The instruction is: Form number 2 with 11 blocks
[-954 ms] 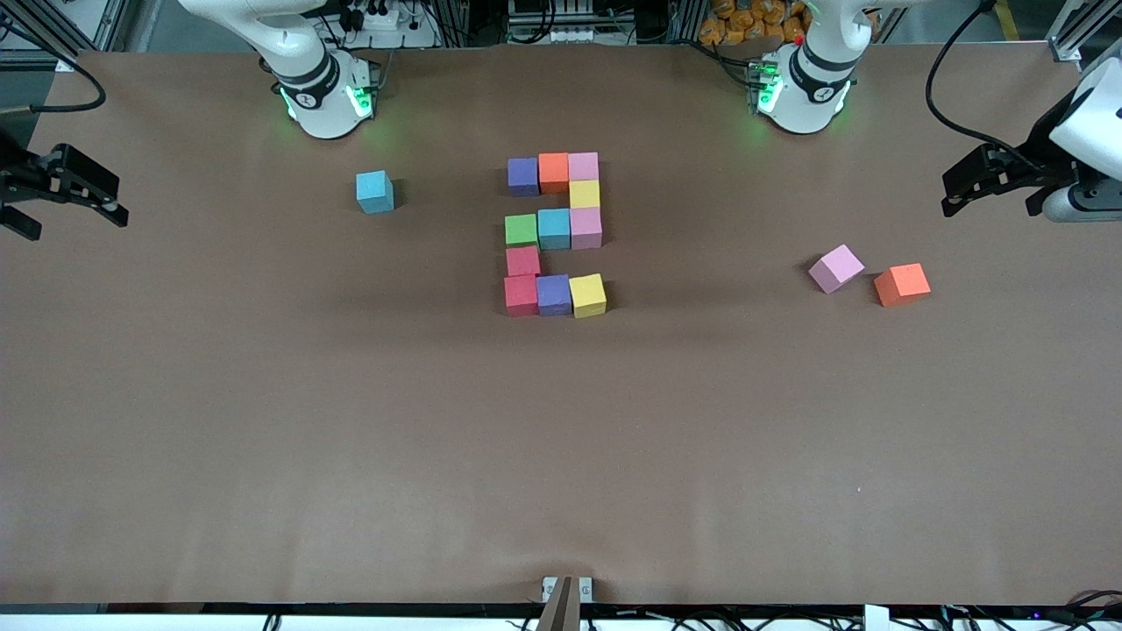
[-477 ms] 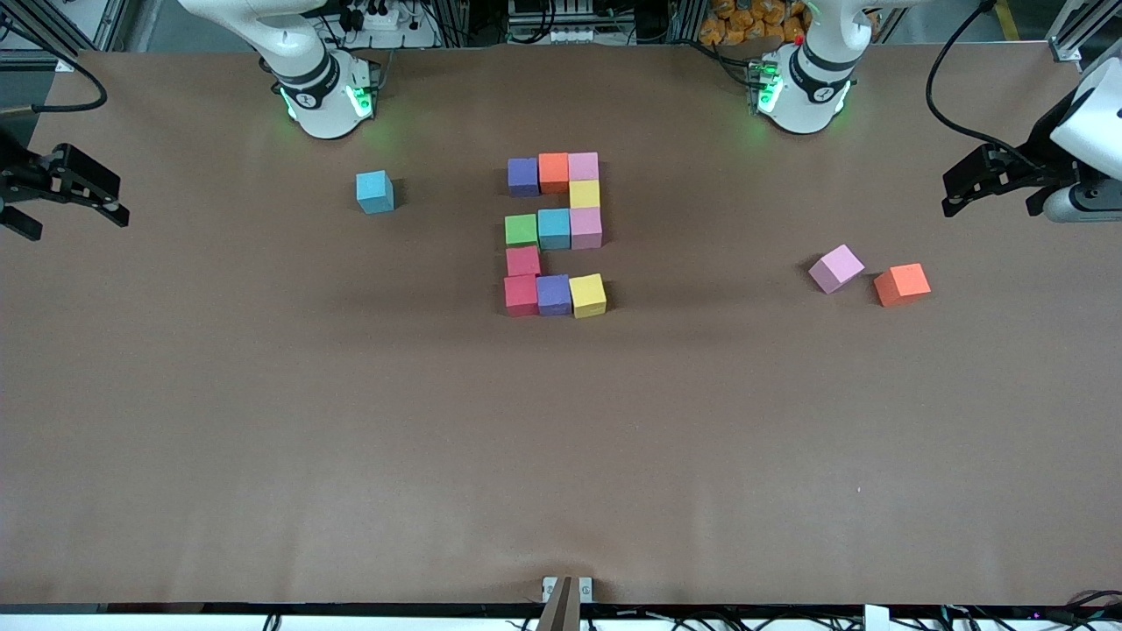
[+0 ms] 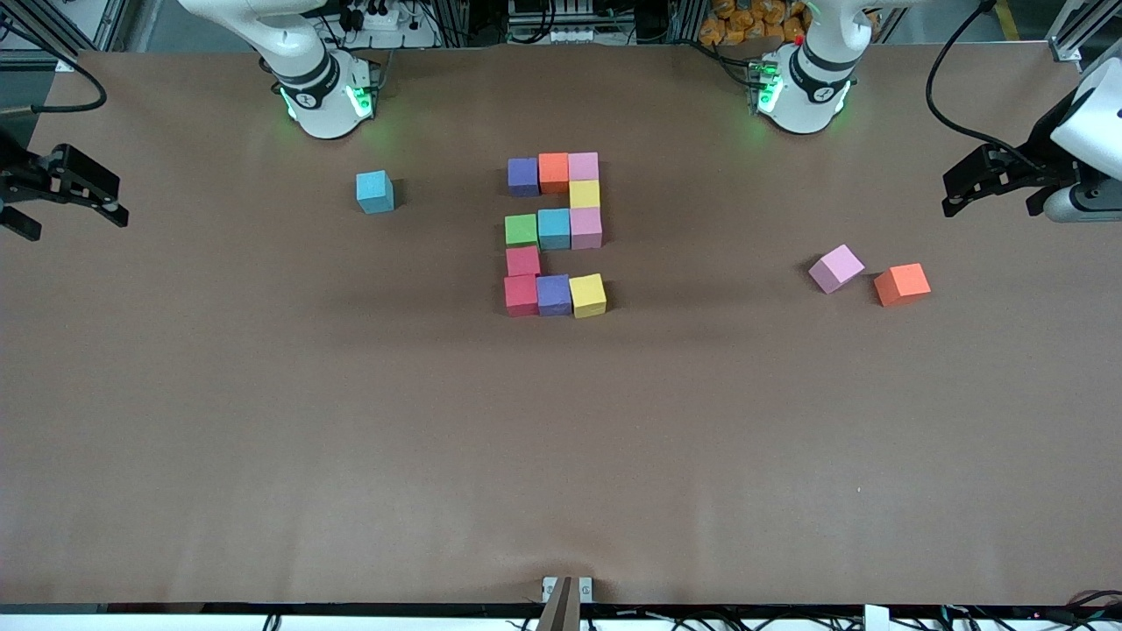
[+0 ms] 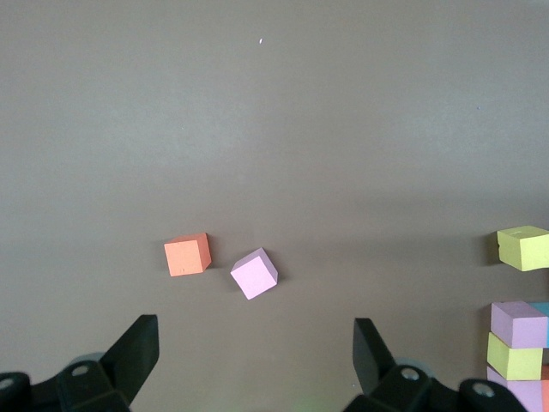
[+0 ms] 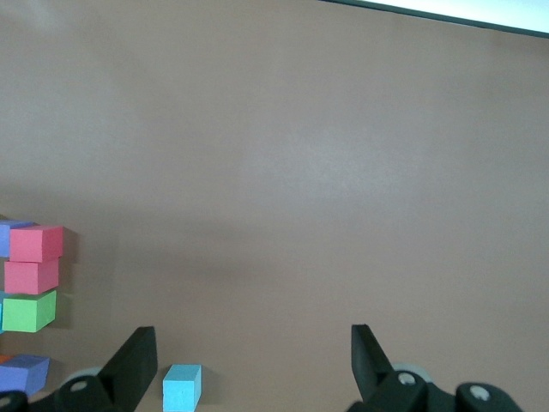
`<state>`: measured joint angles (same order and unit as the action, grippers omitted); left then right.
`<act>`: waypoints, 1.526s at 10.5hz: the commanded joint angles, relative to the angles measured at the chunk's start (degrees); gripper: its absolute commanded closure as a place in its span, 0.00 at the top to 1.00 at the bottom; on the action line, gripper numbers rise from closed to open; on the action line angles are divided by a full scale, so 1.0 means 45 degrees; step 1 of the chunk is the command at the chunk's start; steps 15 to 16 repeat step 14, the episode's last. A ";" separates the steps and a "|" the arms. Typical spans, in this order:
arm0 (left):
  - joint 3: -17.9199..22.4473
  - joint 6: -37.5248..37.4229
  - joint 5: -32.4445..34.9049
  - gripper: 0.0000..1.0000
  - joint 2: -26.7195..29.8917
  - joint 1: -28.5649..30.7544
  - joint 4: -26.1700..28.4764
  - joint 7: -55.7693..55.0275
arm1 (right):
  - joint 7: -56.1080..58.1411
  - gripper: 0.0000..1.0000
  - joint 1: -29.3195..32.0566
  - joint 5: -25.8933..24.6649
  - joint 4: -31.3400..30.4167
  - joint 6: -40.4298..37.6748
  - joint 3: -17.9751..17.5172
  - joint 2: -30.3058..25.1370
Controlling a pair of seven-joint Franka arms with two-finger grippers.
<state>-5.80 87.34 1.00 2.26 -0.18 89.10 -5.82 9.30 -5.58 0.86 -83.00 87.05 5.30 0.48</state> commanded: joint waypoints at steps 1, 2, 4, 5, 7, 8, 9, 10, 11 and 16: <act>0.0020 -0.0074 -0.0242 1.00 0.0063 0.0000 -0.0113 -0.0014 | 0.0199 1.00 0.0067 -0.0191 0.0379 -0.0146 -0.0025 0.0244; 0.0020 -0.0074 -0.0261 1.00 0.0063 0.0000 -0.0113 -0.0014 | 0.0180 1.00 0.0028 -0.0191 0.0379 -0.0146 -0.0025 0.0244; 0.0059 -0.0074 -0.0805 1.00 0.0044 0.0058 -0.0113 -0.0209 | 0.0160 1.00 0.0009 -0.0055 0.0379 -0.0146 -0.0044 0.0244; 0.0059 -0.0074 -0.0789 1.00 0.0044 0.0059 -0.0113 -0.0210 | 0.0160 1.00 -0.0030 -0.0035 0.0379 -0.0146 -0.0064 0.0244; 0.0059 -0.0074 -0.0691 1.00 0.0044 0.0020 -0.0113 -0.0210 | 0.0160 1.00 -0.0031 -0.0034 0.0379 -0.0146 -0.0083 0.0225; 0.0059 -0.0074 -0.0691 1.00 0.0044 0.0039 -0.0113 -0.0210 | 0.0160 1.00 -0.0031 -0.0034 0.0398 -0.0165 -0.0083 0.0225; 0.0059 -0.0074 -0.0691 1.00 0.0044 0.0039 -0.0113 -0.0210 | 0.0141 1.00 -0.0031 -0.0034 0.0398 -0.0185 -0.0083 0.0225; 0.0059 -0.0074 -0.0691 1.00 0.0044 0.0058 -0.0113 -0.0210 | 0.0102 1.00 -0.0031 -0.0034 0.0398 -0.0165 -0.0083 0.0225; 0.0059 -0.0074 -0.0691 1.00 0.0044 0.0059 -0.0113 -0.0229 | 0.0082 1.00 -0.0031 -0.0015 0.0398 -0.0165 -0.0083 0.0225; 0.0059 -0.0074 -0.0691 1.00 0.0063 0.0078 -0.0113 -0.0210 | 0.0082 1.00 -0.0011 -0.0015 0.0398 -0.0165 -0.0064 0.0225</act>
